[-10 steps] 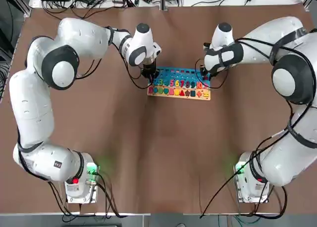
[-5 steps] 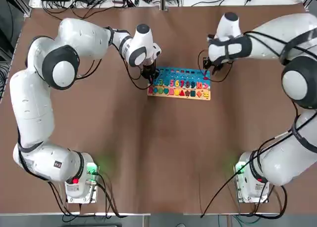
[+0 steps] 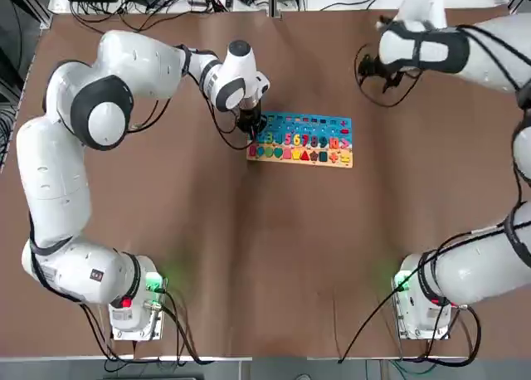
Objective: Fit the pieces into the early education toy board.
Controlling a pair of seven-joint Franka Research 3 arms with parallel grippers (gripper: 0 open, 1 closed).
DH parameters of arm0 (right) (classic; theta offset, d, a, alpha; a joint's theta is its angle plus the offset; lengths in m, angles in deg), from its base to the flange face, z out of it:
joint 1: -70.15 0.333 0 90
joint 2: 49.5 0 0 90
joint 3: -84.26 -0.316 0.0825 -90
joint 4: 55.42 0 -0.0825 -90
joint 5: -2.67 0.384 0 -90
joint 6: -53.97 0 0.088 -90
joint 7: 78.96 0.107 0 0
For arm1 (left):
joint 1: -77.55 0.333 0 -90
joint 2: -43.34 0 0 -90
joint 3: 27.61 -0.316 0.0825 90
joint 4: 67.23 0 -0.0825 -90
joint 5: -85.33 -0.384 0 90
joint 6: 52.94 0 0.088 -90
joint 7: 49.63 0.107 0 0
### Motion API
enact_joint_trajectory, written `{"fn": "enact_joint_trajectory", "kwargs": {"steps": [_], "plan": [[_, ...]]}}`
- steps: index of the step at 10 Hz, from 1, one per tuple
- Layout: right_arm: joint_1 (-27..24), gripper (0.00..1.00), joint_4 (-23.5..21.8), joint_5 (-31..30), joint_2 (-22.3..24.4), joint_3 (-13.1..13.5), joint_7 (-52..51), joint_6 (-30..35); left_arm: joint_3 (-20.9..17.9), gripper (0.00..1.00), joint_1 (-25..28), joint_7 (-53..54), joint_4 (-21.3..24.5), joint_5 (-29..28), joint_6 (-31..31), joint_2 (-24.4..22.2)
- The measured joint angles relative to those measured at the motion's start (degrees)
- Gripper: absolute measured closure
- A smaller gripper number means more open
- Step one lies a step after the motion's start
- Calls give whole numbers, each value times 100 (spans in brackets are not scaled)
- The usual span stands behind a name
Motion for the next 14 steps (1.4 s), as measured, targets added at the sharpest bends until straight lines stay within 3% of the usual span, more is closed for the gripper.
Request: {"fn": "enact_joint_trajectory", "kwargs": {"steps": [2, 4, 5, 8, 11, 14], "plan": [[-373, 0, 351, -3, 418, 25, -4, 937, -1, 87, -3, -41, -20, 0, 0, 37], [-725, 0, 1489, -23, 500, 76, -13, 2198, -11, 87, -21, -42, -96, 0, 1, 89], [-918, 0, 1987, -38, 485, 84, -13, 2481, -34, 87, -49, -42, -126, 0, 6, 98], [-1452, 0, 2612, -313, 406, 152, -1008, 2507, -65, 86, -87, -42, -145, 0, 20, 100], [-1654, 0, 3278, -642, 352, 195, -2066, 2519, -82, 73, -101, -44, -162, 0, 15, 107], [-1675, 0, 3416, -787, 223, 161, -2228, 2757, -102, 69, -84, -43, -251, 0, 208, 65]]}}
